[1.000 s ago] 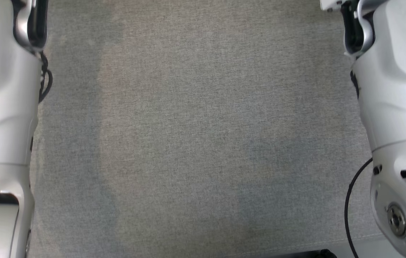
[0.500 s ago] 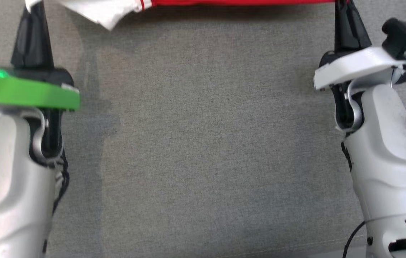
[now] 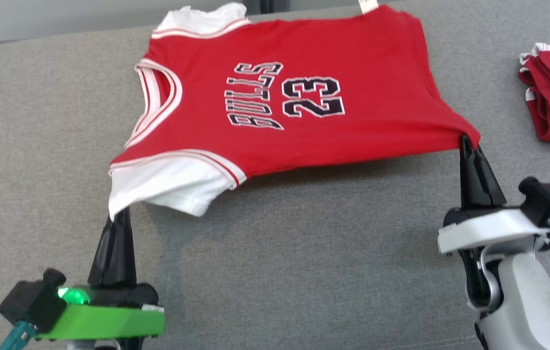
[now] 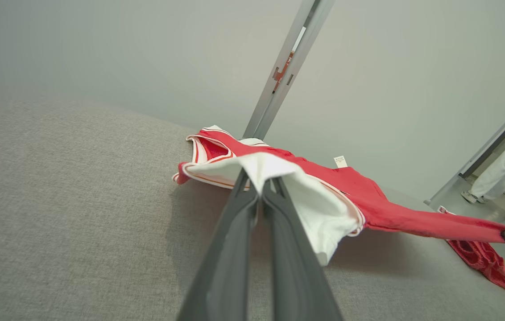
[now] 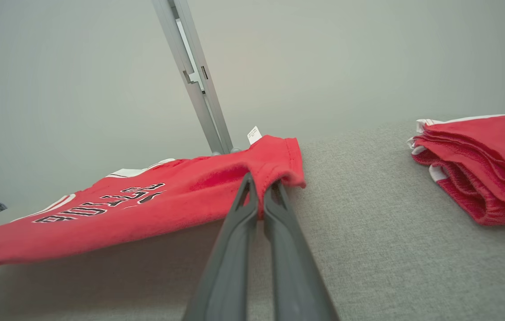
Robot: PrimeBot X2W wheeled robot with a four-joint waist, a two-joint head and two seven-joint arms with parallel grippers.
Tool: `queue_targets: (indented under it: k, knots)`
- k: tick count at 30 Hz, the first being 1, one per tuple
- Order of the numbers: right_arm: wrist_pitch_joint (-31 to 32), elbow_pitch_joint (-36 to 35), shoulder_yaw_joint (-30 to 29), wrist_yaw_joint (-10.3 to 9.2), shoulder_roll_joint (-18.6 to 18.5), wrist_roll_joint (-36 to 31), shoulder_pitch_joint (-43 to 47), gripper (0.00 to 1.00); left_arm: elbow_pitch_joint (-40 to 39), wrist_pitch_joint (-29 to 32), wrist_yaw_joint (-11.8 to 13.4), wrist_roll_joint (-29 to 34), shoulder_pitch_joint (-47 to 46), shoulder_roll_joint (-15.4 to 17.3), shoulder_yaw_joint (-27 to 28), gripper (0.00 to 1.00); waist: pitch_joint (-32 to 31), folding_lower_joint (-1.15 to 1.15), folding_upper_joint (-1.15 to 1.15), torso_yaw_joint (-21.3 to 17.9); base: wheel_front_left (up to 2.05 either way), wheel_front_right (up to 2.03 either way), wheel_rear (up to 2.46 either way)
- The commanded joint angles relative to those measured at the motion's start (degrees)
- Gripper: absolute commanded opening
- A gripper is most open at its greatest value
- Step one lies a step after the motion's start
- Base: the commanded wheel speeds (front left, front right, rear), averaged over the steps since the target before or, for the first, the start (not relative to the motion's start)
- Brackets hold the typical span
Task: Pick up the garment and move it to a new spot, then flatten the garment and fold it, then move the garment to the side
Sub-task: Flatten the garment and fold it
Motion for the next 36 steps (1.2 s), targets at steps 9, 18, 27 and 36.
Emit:
queue_targets:
  k: [9,18,27,36]
  knots:
    - [-0.17,-9.3,-1.57,-0.09,0.07,1.05,15.51,0.0,-10.9,1.52,2.92,-0.03,15.78,0.92,-0.47,0.0,-9.77,0.0,0.0,1.47,0.0,0.0,0.0]
    - [2.36,-7.39,-0.94,-0.09,0.13,3.53,19.52,0.0,-9.73,4.67,3.19,-1.21,18.24,1.43,-2.0,0.0,-9.05,0.0,0.0,0.78,0.0,0.0,0.0]
    - [1.37,0.69,0.95,-0.09,0.12,3.72,15.31,0.0,-1.58,4.03,1.68,-1.81,12.89,0.66,-2.77,0.0,-5.91,0.0,0.0,-0.24,0.0,0.0,0.0]
    - [0.39,4.46,1.95,-0.09,0.12,3.97,9.08,0.0,4.65,2.87,0.21,-0.23,0.13,1.01,-1.87,0.0,-2.65,0.0,0.0,-1.34,0.0,0.0,0.0]
